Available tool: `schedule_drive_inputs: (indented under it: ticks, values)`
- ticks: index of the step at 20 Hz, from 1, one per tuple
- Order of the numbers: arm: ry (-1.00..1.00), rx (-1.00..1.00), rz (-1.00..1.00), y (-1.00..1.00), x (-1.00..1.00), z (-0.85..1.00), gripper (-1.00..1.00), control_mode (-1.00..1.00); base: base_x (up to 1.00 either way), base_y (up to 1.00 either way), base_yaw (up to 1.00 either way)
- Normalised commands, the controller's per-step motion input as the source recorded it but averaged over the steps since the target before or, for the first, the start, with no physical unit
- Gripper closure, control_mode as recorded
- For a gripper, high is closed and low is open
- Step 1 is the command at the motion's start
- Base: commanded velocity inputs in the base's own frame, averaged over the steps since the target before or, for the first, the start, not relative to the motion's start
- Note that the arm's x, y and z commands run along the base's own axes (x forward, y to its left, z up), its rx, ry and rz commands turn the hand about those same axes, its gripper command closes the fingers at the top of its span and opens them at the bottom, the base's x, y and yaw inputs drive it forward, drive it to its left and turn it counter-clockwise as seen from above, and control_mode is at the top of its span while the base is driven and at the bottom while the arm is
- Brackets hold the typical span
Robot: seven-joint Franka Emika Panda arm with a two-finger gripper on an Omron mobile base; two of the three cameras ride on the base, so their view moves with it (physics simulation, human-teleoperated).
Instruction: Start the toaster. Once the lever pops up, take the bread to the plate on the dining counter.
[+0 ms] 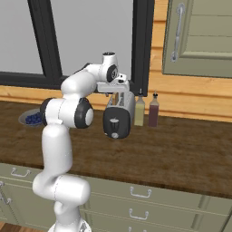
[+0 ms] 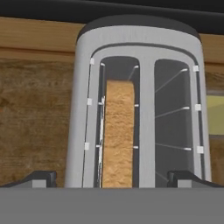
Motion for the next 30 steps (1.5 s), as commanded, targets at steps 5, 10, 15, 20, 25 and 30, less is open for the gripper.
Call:
schedule_drive_inputs:
  ticks: [5,10,15,20,25,30]
  values:
    - [0.02,0.00,0.00,0.00,0.00,-0.04,-1.00,-1.00,0.00,0.00,0.00]
    - [0.00,0.00,0.00,0.00,0.00,-0.05,1.00,-1.00,0.00,0.00,0.00]
    - [0.00,0.00,0.00,0.00,0.00,-0.01,1.00,-1.00,0.00,0.00,0.00]
    - [0.00,0.00,0.00,0.00,0.00,0.00,1.00,-1.00,0.00,0.00,0.00]
    - [-0.07,0.01,0.00,0.00,-0.03,0.43,1.00,-1.00,0.00,0.00,0.00]
    - [-0.07,0.03,0.00,0.00,-0.11,0.93,1.00,-1.00,0.00,0.00,0.00]
